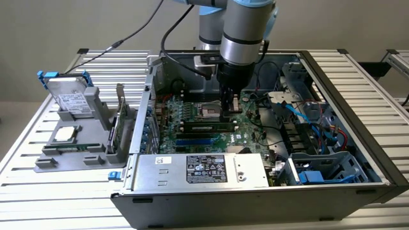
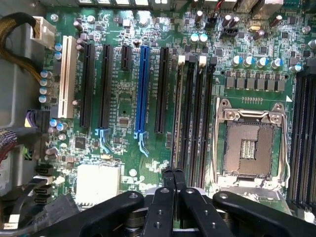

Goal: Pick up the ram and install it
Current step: 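Press down the ram until it locks into place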

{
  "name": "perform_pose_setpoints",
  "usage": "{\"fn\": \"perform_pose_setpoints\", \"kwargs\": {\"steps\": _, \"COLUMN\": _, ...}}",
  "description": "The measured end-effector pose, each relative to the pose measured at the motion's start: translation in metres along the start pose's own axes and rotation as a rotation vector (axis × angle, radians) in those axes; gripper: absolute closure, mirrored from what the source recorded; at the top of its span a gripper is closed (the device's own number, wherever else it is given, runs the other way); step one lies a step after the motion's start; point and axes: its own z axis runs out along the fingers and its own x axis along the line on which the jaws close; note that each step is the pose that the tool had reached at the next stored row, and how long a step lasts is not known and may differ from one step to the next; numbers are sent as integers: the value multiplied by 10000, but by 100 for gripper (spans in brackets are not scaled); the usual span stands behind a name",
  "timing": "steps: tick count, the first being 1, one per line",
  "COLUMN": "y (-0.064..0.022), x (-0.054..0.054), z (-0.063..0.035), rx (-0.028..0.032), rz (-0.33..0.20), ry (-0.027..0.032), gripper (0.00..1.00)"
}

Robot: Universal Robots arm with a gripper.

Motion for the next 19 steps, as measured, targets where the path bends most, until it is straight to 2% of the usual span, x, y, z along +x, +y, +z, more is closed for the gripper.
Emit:
{"fn": "perform_pose_setpoints", "kwargs": {"steps": 4, "y": -11, "x": -44, "z": 70, "rx": -2, "rz": 14, "ry": -2, "gripper": 90}}
{"fn": "perform_pose_setpoints", "kwargs": {"steps": 19, "y": -16, "x": -49, "z": 141, "rx": -7, "rz": 17, "ry": 0, "gripper": 90}}
